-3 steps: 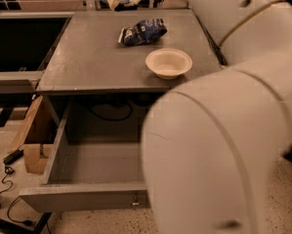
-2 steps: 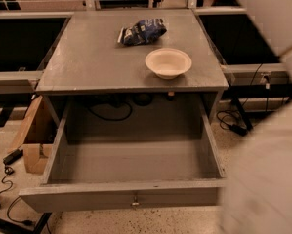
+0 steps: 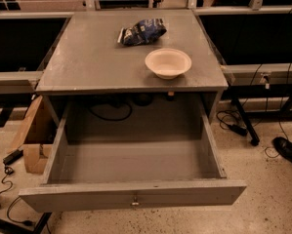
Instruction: Place rxbar blueberry into top drawer
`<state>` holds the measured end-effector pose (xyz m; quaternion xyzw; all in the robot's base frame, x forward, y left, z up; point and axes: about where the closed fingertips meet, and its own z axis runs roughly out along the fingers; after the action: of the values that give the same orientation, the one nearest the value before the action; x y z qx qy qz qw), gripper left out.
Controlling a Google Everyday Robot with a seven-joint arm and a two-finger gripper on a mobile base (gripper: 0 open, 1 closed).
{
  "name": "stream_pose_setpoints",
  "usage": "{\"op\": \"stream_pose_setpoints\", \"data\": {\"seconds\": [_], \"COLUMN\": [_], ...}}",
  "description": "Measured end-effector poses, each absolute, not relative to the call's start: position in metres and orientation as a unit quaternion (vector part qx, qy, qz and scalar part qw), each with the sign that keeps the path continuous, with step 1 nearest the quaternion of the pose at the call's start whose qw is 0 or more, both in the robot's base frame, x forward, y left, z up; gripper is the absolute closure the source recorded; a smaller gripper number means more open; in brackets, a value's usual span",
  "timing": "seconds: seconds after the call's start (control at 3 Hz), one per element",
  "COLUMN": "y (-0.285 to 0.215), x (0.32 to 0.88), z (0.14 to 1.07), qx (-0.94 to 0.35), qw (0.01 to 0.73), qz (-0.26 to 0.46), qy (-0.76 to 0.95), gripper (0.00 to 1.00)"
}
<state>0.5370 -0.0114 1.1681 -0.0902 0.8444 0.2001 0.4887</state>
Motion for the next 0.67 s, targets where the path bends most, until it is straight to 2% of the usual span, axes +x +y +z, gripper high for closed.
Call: {"op": "stream_pose_setpoints", "data": {"seconds": [0.67], "y": [-0.001], "x": [0.515], "z": [1.183], "qx": [-0.092], "qw": [0.504], "qz": [0.215], "qy": [0.831], "gripper": [1.00]}}
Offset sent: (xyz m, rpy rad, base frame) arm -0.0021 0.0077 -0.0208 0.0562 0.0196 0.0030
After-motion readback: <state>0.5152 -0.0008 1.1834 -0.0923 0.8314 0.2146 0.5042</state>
